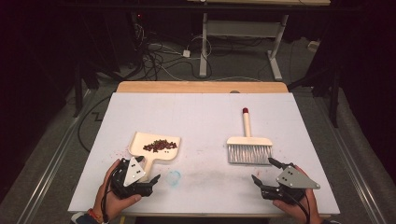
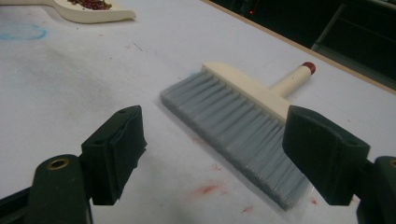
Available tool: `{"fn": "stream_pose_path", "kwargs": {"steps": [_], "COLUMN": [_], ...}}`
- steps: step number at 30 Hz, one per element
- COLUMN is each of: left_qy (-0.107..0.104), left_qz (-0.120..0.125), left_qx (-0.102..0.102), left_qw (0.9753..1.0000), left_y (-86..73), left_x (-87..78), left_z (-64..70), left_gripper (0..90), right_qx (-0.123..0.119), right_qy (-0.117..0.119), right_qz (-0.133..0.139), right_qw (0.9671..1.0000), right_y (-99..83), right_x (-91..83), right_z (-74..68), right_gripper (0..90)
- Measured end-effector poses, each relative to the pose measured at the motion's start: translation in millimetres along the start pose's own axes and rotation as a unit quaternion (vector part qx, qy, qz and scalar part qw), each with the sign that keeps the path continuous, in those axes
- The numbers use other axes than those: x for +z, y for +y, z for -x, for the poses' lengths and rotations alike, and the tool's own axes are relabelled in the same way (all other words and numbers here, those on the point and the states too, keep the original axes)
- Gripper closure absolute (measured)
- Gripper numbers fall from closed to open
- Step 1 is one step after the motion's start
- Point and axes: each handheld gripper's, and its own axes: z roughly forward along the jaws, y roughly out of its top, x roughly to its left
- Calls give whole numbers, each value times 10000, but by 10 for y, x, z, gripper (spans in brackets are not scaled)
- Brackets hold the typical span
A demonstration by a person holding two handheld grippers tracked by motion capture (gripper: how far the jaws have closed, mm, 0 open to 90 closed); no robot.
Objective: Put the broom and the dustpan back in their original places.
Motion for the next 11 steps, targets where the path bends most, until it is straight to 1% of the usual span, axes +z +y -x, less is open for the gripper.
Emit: {"fn": "stream_pose_path", "kwargs": {"steps": [7, 11], "left_qy": [-17, -40], "left_qz": [-39, -36], "left_qx": [37, -18], "left_qw": [10000, 10000], "left_y": [13, 11], "left_x": [22, 39], "left_z": [7, -11], "left_gripper": [179, 179], "right_qx": [-37, -21], "right_qy": [-28, -83], "right_qz": [25, 9], "right_qw": [10000, 10000], "right_y": [5, 6], "right_x": [-2, 3], "right_z": [15, 24], "right_gripper": [211, 211]}}
